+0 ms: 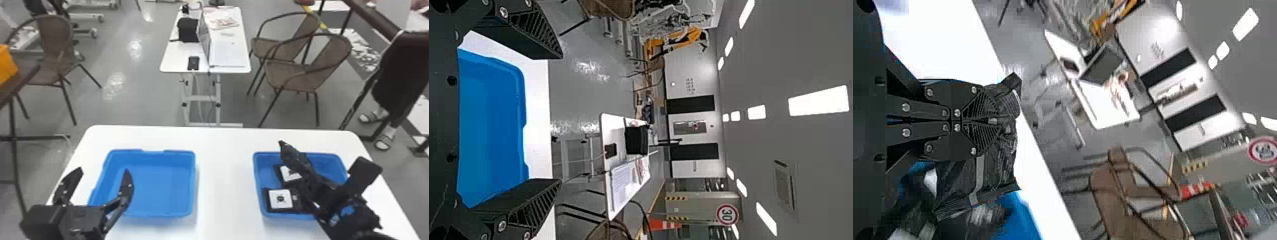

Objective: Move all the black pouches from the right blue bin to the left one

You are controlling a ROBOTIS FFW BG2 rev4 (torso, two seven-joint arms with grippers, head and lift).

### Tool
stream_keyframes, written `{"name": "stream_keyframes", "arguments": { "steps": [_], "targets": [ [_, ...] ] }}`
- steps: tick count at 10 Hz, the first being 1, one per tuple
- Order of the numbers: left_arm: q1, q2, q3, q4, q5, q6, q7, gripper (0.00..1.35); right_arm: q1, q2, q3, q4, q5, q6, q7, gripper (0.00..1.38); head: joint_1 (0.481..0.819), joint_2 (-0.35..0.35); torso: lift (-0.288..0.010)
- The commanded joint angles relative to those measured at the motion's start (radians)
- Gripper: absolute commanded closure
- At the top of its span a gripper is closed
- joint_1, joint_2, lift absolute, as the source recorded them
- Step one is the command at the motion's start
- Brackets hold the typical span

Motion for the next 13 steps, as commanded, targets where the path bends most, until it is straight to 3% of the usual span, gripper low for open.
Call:
{"name": "stream_keyframes", "arguments": {
  "steps": [1,4,6,8,9,11,13],
  "targets": [
    [-0.025,-0.001,-0.006,0.013,0.001,-0.007,-0.002,0.14,-0.074,-0.048,0.077,0.000,-0.123,0.061,0.061,1.27,0.695,0.034,0.010],
    [-0.070,0.008,-0.023,0.032,0.001,-0.002,-0.003,0.14,-0.255,-0.024,0.146,0.069,-0.143,0.193,0.262,1.27,0.695,0.145,0.010],
    [-0.096,0.013,-0.034,0.047,-0.002,-0.016,-0.003,0.14,-0.341,-0.022,0.213,0.132,-0.220,0.225,0.370,1.27,0.695,0.201,0.010],
    [-0.125,0.014,-0.046,0.067,-0.001,-0.023,-0.003,0.14,-0.428,-0.010,0.290,0.268,-0.309,0.231,0.525,1.27,0.695,0.256,0.010],
    [-0.147,0.020,-0.059,0.082,-0.001,-0.028,-0.003,0.14,-0.453,-0.007,0.331,0.320,-0.367,0.231,0.571,1.27,0.695,0.281,0.010],
    [-0.182,0.039,-0.080,0.105,0.004,-0.028,-0.003,0.14,-0.500,-0.004,0.387,0.377,-0.394,0.239,0.650,1.27,0.695,0.308,0.010],
    [-0.197,0.045,-0.095,0.116,0.007,-0.026,-0.003,0.14,-0.548,0.003,0.480,0.475,-0.534,0.234,0.739,1.27,0.695,0.328,0.010]
  ]
}}
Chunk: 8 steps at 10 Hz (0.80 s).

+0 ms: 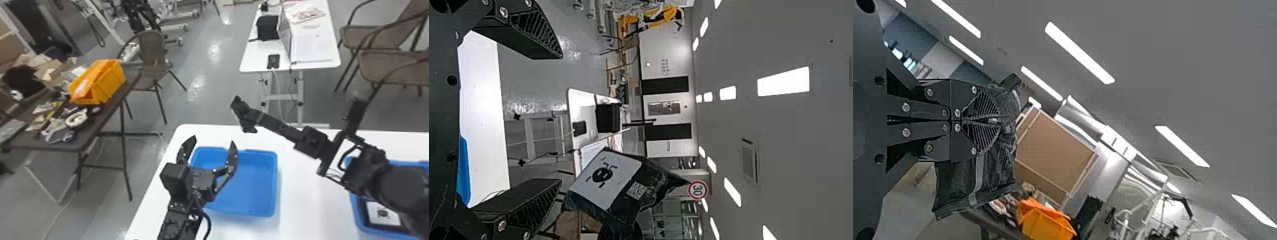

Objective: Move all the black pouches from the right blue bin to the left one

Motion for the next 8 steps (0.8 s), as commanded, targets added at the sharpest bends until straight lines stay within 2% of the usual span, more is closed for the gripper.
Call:
{"name": "stream_keyframes", "arguments": {
  "steps": [1,3,4,5,8],
  "targets": [
    [-0.013,0.003,-0.011,0.009,0.002,0.001,0.000,0.14,-0.020,0.004,0.040,0.044,-0.039,-0.004,0.016,1.27,0.695,0.343,0.010],
    [-0.041,0.006,-0.032,0.032,0.013,-0.002,0.000,0.14,-0.043,0.010,0.078,0.080,-0.082,-0.004,0.063,1.27,0.695,0.349,0.010],
    [-0.061,0.012,-0.045,0.049,0.026,-0.003,0.000,0.14,-0.057,0.015,0.097,0.100,-0.088,-0.013,0.086,1.27,0.695,0.350,0.010],
    [-0.085,0.023,-0.065,0.071,0.043,-0.014,-0.002,0.14,-0.064,0.018,0.130,0.117,-0.135,-0.015,0.102,1.27,0.695,0.348,0.010],
    [-0.097,0.022,-0.072,0.090,0.048,-0.045,0.000,0.14,-0.060,0.019,0.164,0.125,-0.184,-0.016,0.103,1.27,0.695,0.350,0.010]
  ]
}}
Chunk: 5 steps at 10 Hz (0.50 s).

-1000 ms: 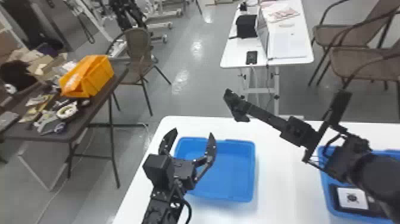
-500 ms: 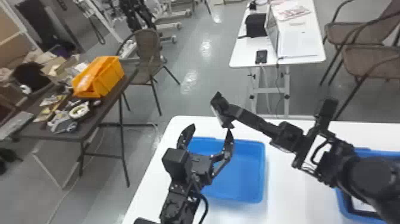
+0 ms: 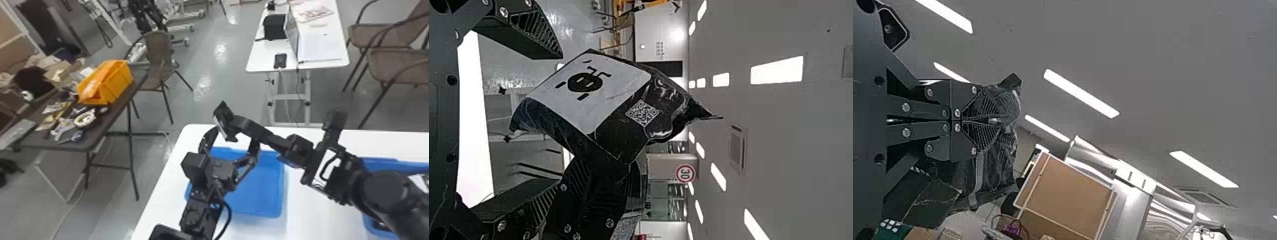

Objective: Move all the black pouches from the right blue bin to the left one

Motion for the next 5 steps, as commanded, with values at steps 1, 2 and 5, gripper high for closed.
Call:
{"name": "stream_keyframes", "arguments": {
  "steps": [1,2,5],
  "targets": [
    [0.003,-0.008,0.007,0.005,-0.023,-0.025,0.006,0.16,0.008,0.001,0.001,0.003,-0.015,-0.008,0.000,1.27,0.695,0.350,0.010],
    [0.012,-0.011,0.001,-0.001,-0.023,0.001,0.033,0.49,0.011,0.001,0.001,0.004,-0.019,-0.012,0.000,1.27,0.695,0.350,0.010],
    [0.049,0.004,-0.041,-0.023,-0.055,-0.030,0.202,1.22,0.014,0.001,0.001,0.011,-0.027,-0.020,-0.002,1.27,0.695,0.350,0.010]
  ]
}}
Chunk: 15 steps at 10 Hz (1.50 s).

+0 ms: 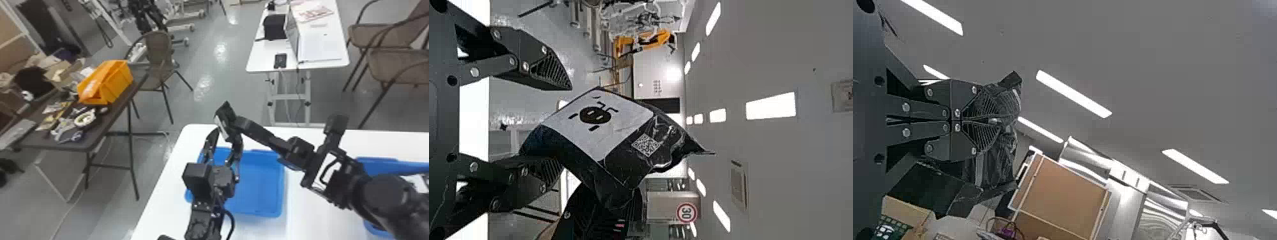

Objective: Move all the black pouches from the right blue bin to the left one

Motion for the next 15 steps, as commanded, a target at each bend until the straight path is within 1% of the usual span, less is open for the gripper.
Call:
{"name": "stream_keyframes", "arguments": {
  "steps": [1,5,6,7,8,9,10,11,12,13,14,15],
  "targets": [
    [-0.003,0.016,-0.014,-0.001,-0.006,-0.008,0.007,1.22,0.001,0.000,0.000,0.001,-0.003,-0.003,0.000,1.27,0.695,0.350,0.010],
    [0.005,0.017,-0.008,-0.001,-0.009,-0.022,0.013,1.22,0.005,-0.005,0.000,0.000,0.017,-0.007,-0.019,1.27,0.695,0.350,0.010],
    [0.008,0.017,-0.005,-0.001,-0.009,-0.022,0.013,1.22,0.012,-0.008,-0.003,-0.003,0.021,-0.012,-0.032,1.07,0.695,0.350,0.010],
    [0.016,0.014,0.006,0.001,-0.007,-0.017,0.013,1.22,0.021,-0.009,-0.017,-0.016,0.046,-0.018,-0.049,0.62,0.695,0.350,0.010],
    [0.025,0.007,0.020,0.002,-0.007,-0.008,0.013,1.22,0.045,-0.014,-0.064,-0.049,0.118,-0.018,-0.091,0.20,0.695,0.350,0.010],
    [0.029,0.004,0.026,0.004,-0.002,0.001,0.013,1.22,0.087,-0.017,-0.135,-0.094,0.204,-0.023,-0.132,0.03,0.695,0.350,0.010],
    [0.032,0.005,0.032,0.006,0.001,0.009,0.013,1.22,0.131,-0.018,-0.209,-0.129,0.300,-0.021,-0.167,0.09,0.695,0.350,0.010],
    [0.036,0.004,0.038,0.007,0.013,0.017,0.013,1.22,0.183,-0.020,-0.288,-0.172,0.429,-0.018,-0.198,0.11,0.695,0.347,0.010],
    [0.043,0.004,0.046,0.010,0.033,0.031,0.013,1.22,0.248,-0.020,-0.370,-0.232,0.560,-0.018,-0.247,0.12,0.695,0.321,0.010],
    [0.052,0.005,0.057,0.012,0.073,0.070,0.001,1.22,0.309,-0.020,-0.440,-0.284,0.676,-0.027,-0.293,0.12,0.695,0.307,0.010],
    [0.054,0.007,0.075,0.013,0.099,0.129,-0.041,1.22,0.352,-0.020,-0.499,-0.309,0.780,-0.046,-0.315,0.12,0.695,0.272,0.010],
    [0.046,0.008,0.089,0.021,0.108,0.167,-0.088,1.22,0.383,-0.020,-0.538,-0.312,0.834,-0.070,-0.339,0.12,0.695,0.231,0.010]
  ]
}}
